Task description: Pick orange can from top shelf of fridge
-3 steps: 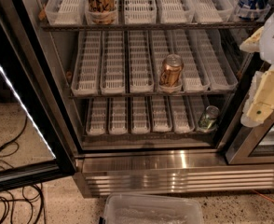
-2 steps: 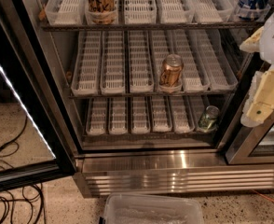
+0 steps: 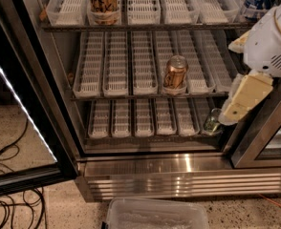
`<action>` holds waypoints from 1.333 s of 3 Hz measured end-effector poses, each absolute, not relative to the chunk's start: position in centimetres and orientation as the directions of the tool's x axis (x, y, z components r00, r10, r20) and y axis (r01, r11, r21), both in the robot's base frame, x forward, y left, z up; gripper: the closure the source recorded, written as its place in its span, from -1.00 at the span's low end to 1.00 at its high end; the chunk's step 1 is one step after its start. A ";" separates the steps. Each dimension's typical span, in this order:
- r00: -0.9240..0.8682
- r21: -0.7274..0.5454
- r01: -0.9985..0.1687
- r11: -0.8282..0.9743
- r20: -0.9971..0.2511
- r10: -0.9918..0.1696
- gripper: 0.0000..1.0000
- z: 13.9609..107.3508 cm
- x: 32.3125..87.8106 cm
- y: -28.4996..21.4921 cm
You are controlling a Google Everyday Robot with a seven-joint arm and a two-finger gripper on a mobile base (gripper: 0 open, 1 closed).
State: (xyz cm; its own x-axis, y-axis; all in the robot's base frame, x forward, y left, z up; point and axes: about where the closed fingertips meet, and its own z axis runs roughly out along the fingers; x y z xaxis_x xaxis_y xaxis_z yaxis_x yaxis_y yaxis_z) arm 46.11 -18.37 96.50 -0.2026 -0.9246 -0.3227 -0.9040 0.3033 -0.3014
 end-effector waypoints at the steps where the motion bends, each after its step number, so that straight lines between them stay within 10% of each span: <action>1: -0.161 -0.361 -0.871 0.332 -0.430 -0.889 -1.00 96.7 47.1 -15.0; 4: -0.123 -0.424 -0.836 0.347 -0.472 -0.873 -1.00 98.2 50.0 -12.6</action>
Offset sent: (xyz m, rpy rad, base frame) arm 0.0068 0.0282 0.0008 0.0800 -0.0798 0.0038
